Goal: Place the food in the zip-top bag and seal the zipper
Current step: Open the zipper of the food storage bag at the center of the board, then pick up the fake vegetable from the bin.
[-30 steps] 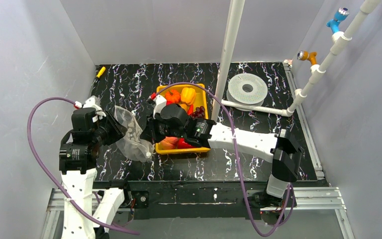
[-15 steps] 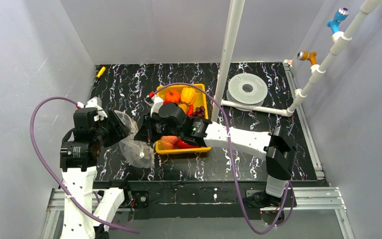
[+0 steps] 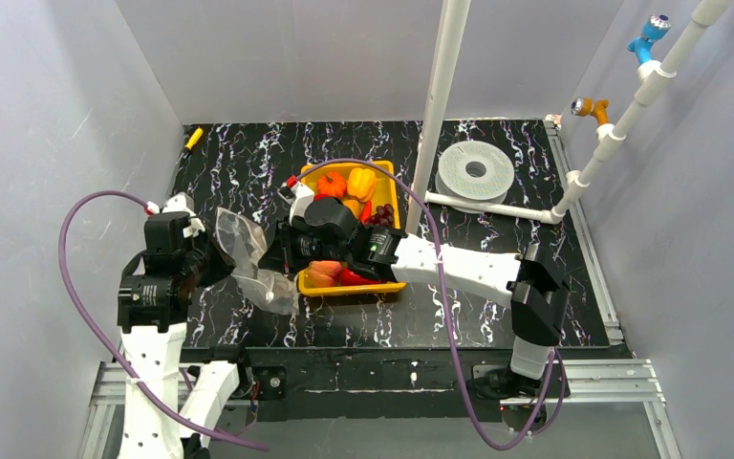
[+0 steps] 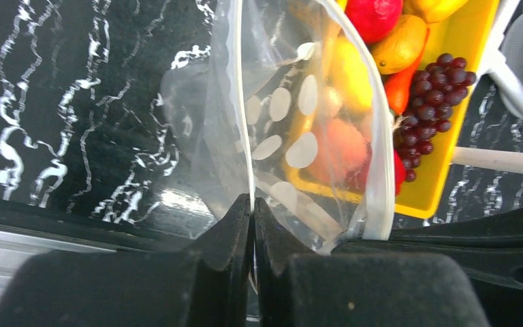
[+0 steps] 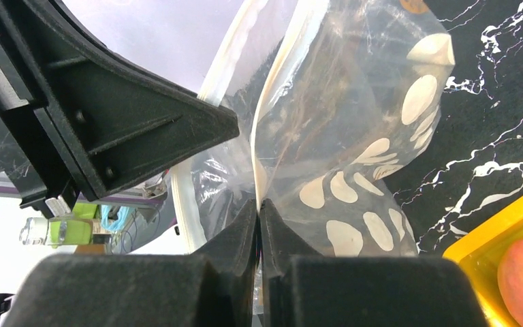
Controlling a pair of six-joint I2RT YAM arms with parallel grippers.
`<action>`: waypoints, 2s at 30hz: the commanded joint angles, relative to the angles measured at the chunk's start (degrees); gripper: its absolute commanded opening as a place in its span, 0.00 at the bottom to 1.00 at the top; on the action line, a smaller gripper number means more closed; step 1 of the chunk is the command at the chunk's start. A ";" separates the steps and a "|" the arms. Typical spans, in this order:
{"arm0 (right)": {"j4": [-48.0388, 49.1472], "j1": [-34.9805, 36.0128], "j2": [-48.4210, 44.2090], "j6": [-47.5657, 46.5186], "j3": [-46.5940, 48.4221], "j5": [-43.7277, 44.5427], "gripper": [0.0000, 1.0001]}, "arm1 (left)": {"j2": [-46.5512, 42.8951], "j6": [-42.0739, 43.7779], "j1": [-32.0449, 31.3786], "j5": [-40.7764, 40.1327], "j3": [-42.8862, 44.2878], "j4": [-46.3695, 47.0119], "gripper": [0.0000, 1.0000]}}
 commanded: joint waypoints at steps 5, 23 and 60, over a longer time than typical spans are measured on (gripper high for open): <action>1.12 -0.47 -0.22 2.91 -2.59 -1.28 0.17 | 3.50 11.59 -0.08 -3.71 5.36 -1.71 0.00; -21.28 -2.90 -6.77 -17.97 -2.90 7.55 0.58 | 10.02 15.84 -3.37 8.65 -7.99 13.57 0.00; -40.09 -10.72 6.87 -44.33 3.71 9.87 0.82 | -0.72 14.86 -3.34 12.75 -18.74 25.35 0.00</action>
